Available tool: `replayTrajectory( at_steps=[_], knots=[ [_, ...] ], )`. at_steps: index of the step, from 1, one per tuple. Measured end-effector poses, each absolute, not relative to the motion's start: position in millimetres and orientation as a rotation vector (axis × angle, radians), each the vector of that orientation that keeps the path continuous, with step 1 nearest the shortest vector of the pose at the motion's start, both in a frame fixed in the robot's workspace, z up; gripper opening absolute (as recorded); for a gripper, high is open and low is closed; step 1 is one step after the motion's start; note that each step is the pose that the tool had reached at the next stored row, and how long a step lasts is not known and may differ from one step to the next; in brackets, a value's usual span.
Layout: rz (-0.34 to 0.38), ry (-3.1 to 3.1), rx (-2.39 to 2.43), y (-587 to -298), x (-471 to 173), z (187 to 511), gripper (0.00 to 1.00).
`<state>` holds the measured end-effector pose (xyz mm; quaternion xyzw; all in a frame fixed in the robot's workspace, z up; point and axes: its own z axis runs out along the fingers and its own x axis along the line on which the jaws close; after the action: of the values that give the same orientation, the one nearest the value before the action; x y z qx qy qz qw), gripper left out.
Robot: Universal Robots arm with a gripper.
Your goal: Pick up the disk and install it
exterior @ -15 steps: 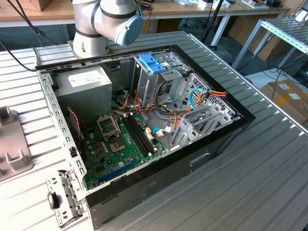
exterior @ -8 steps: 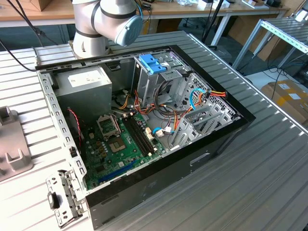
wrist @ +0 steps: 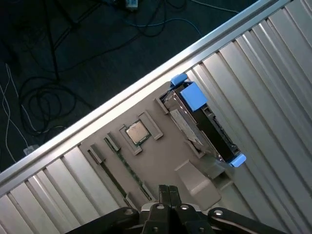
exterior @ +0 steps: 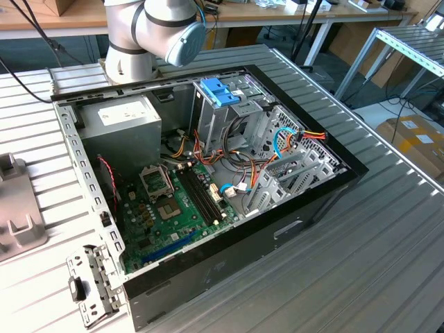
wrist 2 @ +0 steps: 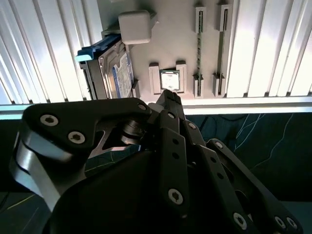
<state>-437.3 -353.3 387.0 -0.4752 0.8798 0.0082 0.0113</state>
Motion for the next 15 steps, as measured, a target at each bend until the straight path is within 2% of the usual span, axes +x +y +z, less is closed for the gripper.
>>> replayTrajectory(
  at_steps=[15],
  knots=[
    [0.028, 2.640, -1.664, -353.3, -437.2, 387.0, 0.11]
  ],
)
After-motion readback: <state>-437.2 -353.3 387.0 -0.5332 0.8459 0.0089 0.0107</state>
